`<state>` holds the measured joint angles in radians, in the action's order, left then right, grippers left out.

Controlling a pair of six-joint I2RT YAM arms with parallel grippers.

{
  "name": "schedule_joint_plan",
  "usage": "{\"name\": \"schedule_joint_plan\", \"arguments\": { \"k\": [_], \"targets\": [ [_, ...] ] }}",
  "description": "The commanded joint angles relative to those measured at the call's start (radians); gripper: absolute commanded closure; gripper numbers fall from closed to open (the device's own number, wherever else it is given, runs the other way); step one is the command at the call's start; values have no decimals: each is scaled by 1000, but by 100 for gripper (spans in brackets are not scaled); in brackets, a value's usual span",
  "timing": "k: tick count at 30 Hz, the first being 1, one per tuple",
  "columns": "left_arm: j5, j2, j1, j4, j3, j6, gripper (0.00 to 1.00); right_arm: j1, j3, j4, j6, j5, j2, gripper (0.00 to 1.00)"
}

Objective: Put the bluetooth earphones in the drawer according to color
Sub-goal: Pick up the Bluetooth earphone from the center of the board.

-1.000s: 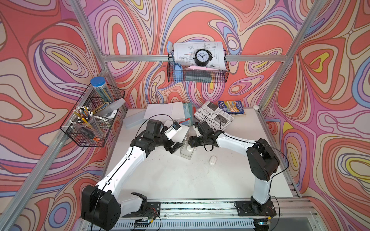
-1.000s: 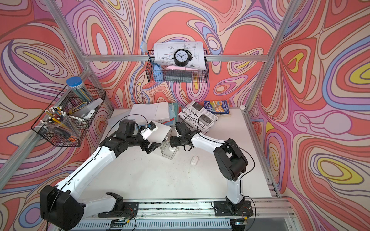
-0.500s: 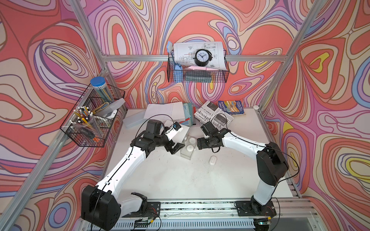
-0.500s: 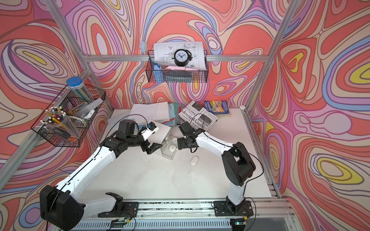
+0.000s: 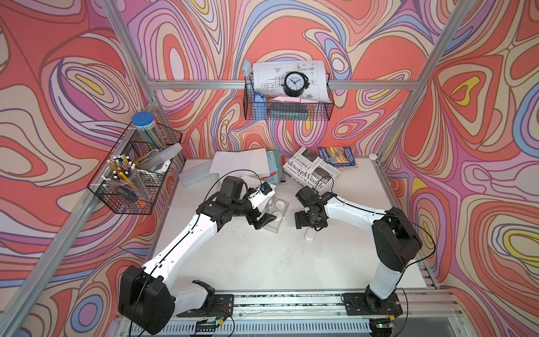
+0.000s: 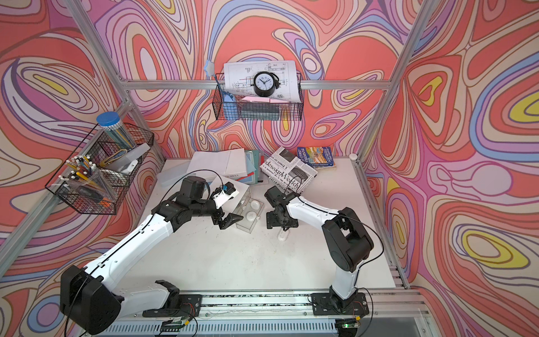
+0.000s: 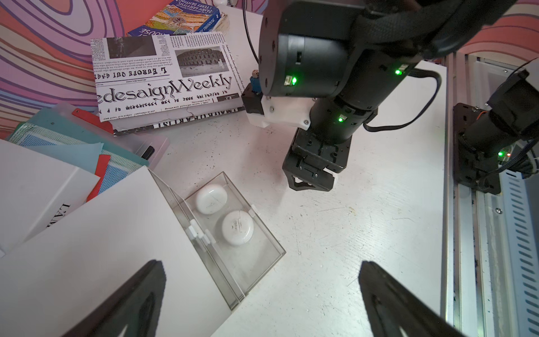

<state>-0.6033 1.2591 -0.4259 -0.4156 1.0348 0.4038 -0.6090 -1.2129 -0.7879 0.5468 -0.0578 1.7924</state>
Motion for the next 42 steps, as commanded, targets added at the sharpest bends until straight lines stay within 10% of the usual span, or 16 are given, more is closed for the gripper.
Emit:
{"name": "schedule_joint_plan", "arguments": {
  "k": [1,25,37,42],
  "targets": [
    [-23,17,-21,19,5,1,2,3,20,-42,79,-4,-14,11],
    [-3,33,-59,-3,6,28,1,9,76,-20,197,45,55,34],
    [21,22,-59,14,1,20,2,9,58,-23,158,22,79,96],
    [42,-2,-59,39,-13,20,2,9,29,-45,134,-50,33,100]
  ]
}}
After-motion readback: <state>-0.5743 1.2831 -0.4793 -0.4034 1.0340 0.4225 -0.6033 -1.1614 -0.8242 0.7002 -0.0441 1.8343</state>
